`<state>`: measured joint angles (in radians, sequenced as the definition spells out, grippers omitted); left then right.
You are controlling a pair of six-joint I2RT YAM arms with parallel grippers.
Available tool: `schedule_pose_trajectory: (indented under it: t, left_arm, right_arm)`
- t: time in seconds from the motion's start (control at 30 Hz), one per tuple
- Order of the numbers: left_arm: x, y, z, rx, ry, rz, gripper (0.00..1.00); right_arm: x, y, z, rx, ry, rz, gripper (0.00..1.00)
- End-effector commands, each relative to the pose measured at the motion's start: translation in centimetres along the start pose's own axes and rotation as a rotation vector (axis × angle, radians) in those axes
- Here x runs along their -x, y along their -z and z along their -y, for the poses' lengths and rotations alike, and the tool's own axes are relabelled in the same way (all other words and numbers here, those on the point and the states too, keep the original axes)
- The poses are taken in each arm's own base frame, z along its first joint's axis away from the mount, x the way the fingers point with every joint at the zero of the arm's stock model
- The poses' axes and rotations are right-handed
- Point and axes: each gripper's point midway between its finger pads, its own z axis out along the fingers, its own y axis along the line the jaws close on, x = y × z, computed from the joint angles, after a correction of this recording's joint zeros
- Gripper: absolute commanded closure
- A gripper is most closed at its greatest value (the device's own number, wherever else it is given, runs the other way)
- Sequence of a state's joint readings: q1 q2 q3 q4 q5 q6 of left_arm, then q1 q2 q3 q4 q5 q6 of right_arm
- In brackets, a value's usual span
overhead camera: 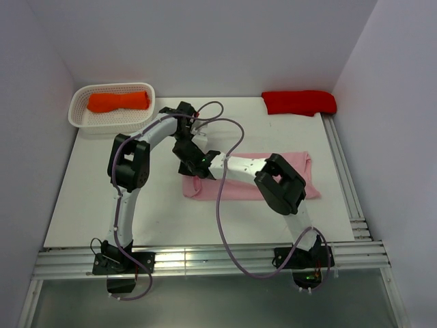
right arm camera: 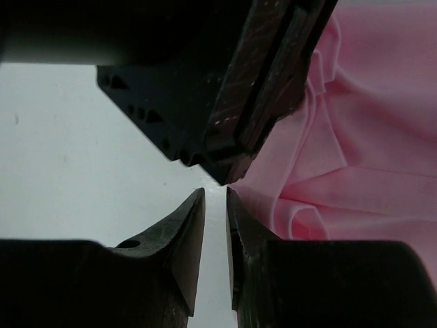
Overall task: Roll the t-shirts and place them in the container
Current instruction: Roll the tshirt
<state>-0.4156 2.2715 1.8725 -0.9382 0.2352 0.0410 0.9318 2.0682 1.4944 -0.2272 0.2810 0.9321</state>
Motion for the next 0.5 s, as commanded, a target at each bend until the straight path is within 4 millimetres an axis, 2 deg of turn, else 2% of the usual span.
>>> schedule_pose_trajectory:
  t: [0.0, 0.23, 0.47]
  left_arm:
    - [0.8, 0.4, 0.4, -0.003, -0.025, 0.013, 0.69]
    - [1.0, 0.6, 0.4, 0.002, -0.027, 0.014, 0.68]
    - [0.8, 0.3, 0.4, 0.000, -0.022, 0.006, 0.68]
  right_arm:
    - [1.5, 0.0, 0.3, -0.050, 0.040, 0.040, 0.74]
    - [1.0, 0.4, 1.8, -0.114, 0.040, 0.053, 0.73]
    - [-1.4, 0.0, 2.3, -0.145, 0.086, 0.001, 0.69]
